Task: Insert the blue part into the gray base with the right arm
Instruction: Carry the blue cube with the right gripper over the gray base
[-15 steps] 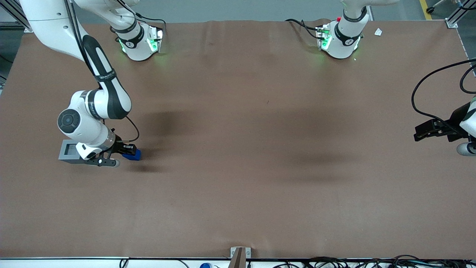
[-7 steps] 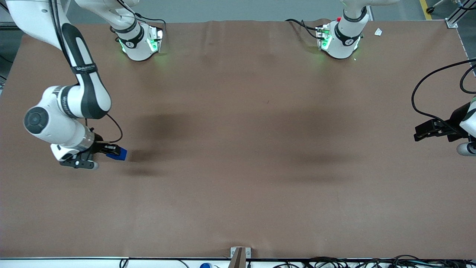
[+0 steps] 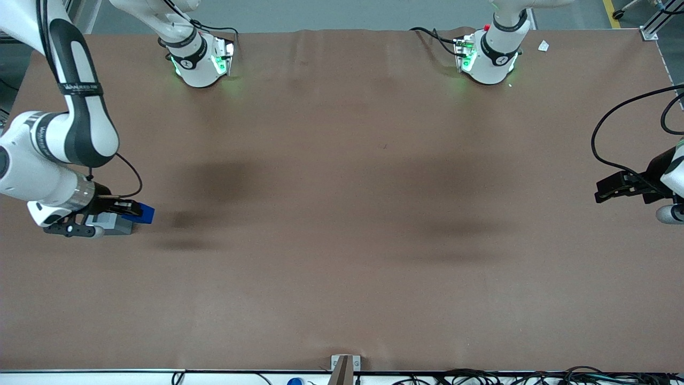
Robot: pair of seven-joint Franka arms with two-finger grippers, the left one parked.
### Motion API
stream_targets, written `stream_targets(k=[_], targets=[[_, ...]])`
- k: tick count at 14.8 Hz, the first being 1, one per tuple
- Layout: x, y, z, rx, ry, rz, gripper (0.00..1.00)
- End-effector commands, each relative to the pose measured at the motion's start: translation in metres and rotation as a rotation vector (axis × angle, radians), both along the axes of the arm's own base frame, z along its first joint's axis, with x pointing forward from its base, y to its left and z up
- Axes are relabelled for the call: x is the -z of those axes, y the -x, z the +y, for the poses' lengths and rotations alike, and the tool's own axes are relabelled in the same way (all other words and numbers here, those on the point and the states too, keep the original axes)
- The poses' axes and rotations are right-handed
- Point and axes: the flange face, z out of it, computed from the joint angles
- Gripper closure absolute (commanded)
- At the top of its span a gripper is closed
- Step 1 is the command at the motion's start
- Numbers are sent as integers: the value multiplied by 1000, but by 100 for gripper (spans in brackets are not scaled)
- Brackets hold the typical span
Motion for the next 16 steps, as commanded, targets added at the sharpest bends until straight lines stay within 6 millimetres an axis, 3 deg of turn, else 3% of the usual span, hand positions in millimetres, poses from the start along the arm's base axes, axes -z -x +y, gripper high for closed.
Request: stream_targets(k=[1, 12, 16], targets=[[-11, 9, -27, -38, -24, -11, 83], [-10, 20, -104, -69, 25, -66, 83], [-3, 21, -121, -81, 35, -84, 83]])
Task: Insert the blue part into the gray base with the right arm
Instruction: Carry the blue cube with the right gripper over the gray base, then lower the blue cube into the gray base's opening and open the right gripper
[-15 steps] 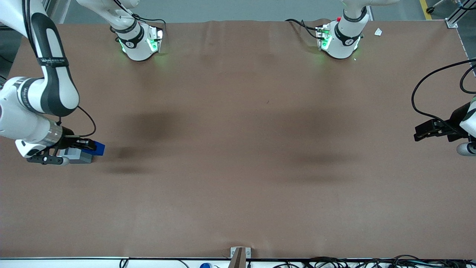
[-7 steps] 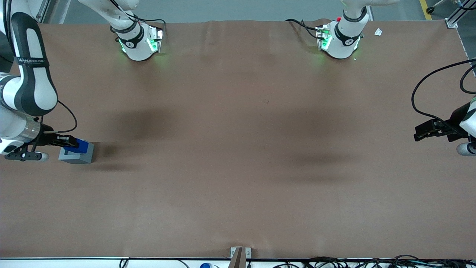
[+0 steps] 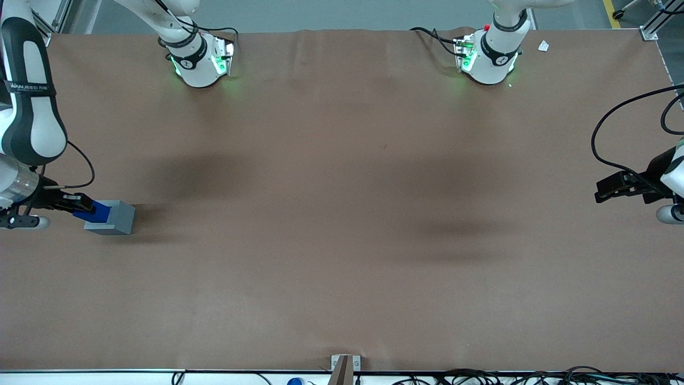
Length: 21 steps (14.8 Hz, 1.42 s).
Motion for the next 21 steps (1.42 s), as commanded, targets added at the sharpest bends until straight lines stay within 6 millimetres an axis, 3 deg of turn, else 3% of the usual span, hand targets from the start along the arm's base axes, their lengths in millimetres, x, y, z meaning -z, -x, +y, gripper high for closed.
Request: stream_targets(k=[1, 11, 21], targets=[[3, 3, -7, -16, 11, -11, 82], [27, 5, -18, 3, 7, 12, 82], [37, 5, -20, 7, 5, 19, 82]])
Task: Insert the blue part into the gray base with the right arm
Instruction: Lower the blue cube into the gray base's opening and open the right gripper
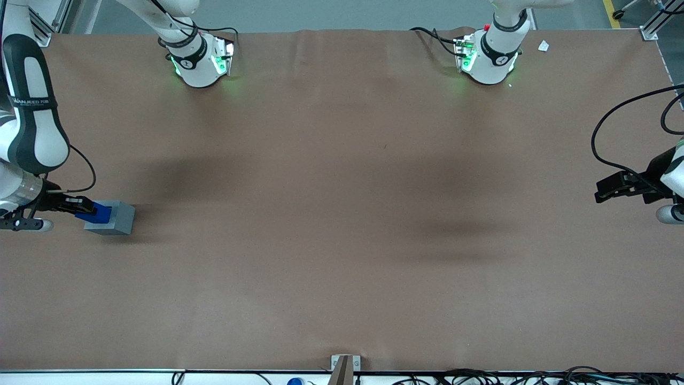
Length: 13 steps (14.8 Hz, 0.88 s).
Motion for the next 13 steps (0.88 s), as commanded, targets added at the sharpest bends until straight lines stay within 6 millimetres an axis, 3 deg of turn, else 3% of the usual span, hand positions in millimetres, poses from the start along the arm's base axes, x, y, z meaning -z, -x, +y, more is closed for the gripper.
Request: stream_targets(k=[1, 13], targets=[[2, 4, -7, -4, 6, -6, 82], [13, 11, 0, -5, -10, 29, 82]])
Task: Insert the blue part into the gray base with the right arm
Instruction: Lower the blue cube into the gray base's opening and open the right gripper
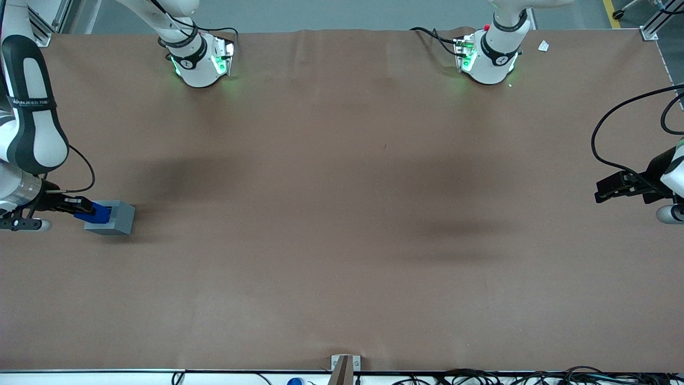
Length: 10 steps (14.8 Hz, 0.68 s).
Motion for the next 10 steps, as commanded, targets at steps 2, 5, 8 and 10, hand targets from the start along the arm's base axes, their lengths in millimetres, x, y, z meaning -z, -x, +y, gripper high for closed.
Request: stream_targets(k=[2, 5, 8, 10], targets=[[13, 10, 3, -13, -12, 32, 82], [13, 11, 5, -14, -14, 38, 82], [16, 12, 5, -16, -16, 43, 82], [17, 13, 4, -19, -17, 45, 82]])
